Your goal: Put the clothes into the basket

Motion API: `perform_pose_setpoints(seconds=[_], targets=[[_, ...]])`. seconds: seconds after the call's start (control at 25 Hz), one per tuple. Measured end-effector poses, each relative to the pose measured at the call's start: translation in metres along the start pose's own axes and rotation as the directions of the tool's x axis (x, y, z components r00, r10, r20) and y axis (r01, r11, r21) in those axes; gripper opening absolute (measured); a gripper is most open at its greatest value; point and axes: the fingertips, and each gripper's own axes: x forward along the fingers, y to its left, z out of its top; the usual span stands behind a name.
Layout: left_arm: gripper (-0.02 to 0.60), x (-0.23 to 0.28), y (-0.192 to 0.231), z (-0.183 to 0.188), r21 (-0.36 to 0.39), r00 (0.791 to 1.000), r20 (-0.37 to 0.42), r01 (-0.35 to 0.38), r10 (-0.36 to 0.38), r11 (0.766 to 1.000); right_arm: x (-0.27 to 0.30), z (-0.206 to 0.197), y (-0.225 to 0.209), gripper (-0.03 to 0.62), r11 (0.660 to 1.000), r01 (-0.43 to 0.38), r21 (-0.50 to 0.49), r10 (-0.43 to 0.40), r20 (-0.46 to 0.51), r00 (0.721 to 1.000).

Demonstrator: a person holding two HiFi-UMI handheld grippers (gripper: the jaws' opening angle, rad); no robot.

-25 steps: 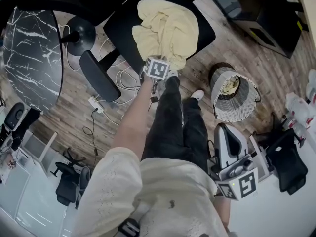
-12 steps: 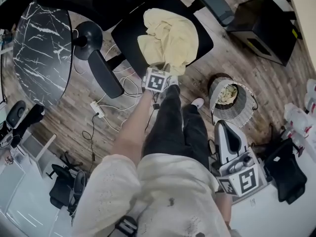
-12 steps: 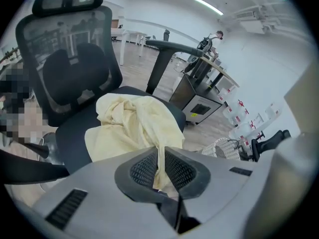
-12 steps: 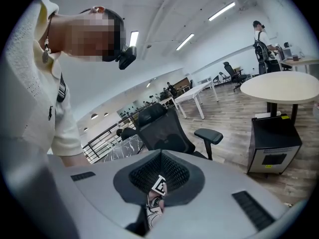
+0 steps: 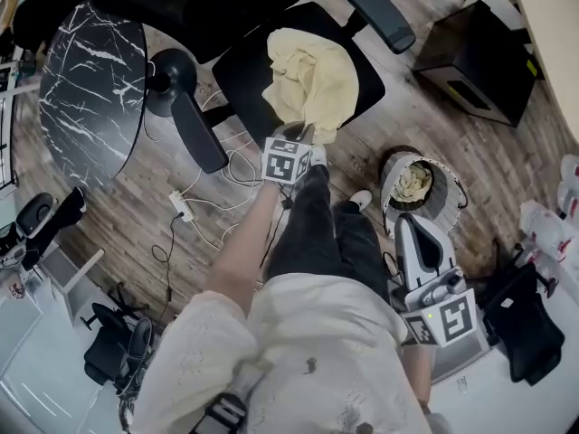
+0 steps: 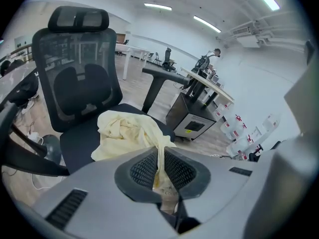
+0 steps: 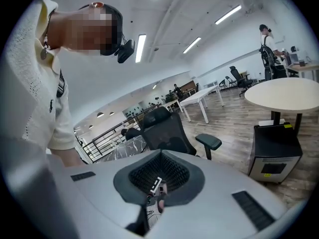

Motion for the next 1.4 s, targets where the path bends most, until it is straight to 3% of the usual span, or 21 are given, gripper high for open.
perform_pose_setpoints(seconds=[0.48,0.92,1.4], targets=[[0.051,-0.045,-0.044,0.001,-0.064,0.996,0.079,-0.035,0.041,0.997,-0.056,0.012,-0.009,0.01,0.999,0.0,-0.047,0.001,0.034,0.999],[0.051,-0.086,-0.079,0.005,-0.043,0.991,0.132,-0.019,0.024,0.999,-0.086,0.012,-0.005,0.011,0.998,0.002,-0.066,0.001,0.047,0.999],[0.051,-0.136,-0.112,-0.016,-0.009,0.985,0.172,0.013,-0.011,1.0,-0.12,0.003,0.017,0.011,0.994,0.008,-0.107,-0.002,0.055,0.998]])
